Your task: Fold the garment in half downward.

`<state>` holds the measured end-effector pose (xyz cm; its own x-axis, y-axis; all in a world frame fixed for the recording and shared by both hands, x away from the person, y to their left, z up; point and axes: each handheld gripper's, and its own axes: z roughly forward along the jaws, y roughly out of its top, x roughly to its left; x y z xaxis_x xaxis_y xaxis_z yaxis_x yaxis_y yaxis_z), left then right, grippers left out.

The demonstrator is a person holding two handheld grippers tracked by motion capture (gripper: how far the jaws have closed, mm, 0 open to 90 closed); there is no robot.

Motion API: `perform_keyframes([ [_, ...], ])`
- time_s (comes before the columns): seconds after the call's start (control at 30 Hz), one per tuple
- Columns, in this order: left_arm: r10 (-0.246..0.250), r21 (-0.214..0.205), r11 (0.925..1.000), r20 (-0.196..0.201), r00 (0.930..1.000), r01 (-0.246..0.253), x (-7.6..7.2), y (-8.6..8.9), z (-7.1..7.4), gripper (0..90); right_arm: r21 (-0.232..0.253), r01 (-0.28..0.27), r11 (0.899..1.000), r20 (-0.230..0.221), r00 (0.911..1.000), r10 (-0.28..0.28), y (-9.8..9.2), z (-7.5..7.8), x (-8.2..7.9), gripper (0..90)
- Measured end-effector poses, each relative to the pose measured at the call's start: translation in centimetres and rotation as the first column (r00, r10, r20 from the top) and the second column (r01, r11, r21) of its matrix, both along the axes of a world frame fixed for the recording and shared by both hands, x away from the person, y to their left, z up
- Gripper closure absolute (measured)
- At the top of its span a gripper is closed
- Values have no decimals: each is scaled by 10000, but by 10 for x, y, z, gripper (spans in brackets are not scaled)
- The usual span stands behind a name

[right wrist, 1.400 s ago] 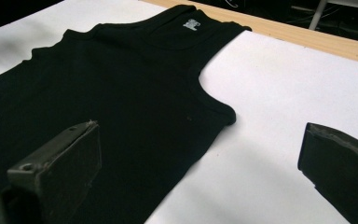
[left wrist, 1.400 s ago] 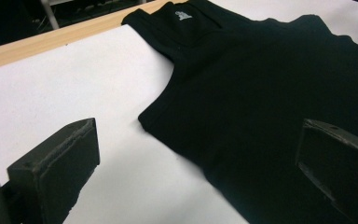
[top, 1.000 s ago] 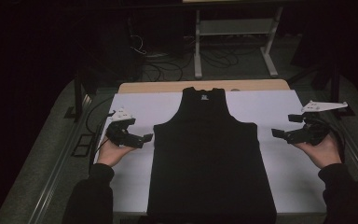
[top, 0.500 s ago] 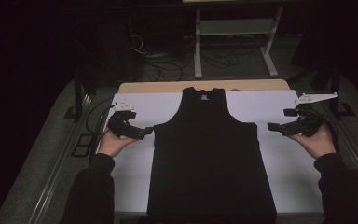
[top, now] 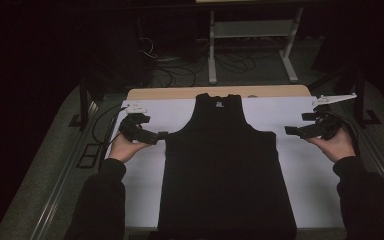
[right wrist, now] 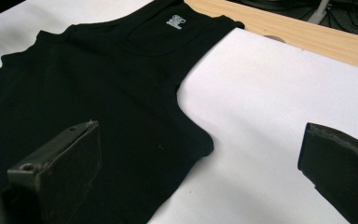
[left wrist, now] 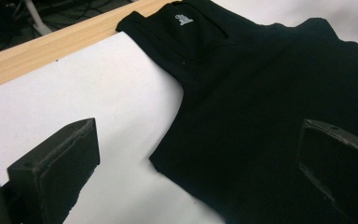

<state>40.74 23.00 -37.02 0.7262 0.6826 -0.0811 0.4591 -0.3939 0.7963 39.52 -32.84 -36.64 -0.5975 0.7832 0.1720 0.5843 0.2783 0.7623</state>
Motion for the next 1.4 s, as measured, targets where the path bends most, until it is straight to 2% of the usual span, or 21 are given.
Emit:
perform_keyframes([
  [0.17,17,99,9999,-178,9998,-15,6,-1,-3,0,-138,-2,9999,-154,9999,0,1,-1,5,0],
  [0.33,229,58,9997,-567,9981,-226,15,1,-13,0,-225,-14,9997,-344,9994,6,2,-4,14,0],
  [0.4,115,119,9999,-755,9971,-106,20,0,-18,0,-204,-16,9998,-376,9993,8,3,-8,18,0],
  [0.5,49,132,9999,-815,9967,-38,22,0,-21,0,-239,-49,9997,-429,9991,39,3,-12,21,0],
  [0.77,128,123,9999,-1124,9936,-115,31,-2,-36,0,-287,-3,9996,-818,9966,-20,4,-30,32,0],
  [0.97,105,114,9999,-1505,9886,-89,38,-3,-48,0,-468,-109,9988,-1024,9947,60,8,-37,36,0],
  [1.2,4,64,10000,-1690,9856,7,42,-4,-56,0,-455,-186,9988,-1159,9932,132,10,-44,39,0],
  [1.4,-79,72,9999,-1807,9835,94,43,-9,-62,0,-270,-218,9994,-1375,9903,179,15,-56,44,0],
])
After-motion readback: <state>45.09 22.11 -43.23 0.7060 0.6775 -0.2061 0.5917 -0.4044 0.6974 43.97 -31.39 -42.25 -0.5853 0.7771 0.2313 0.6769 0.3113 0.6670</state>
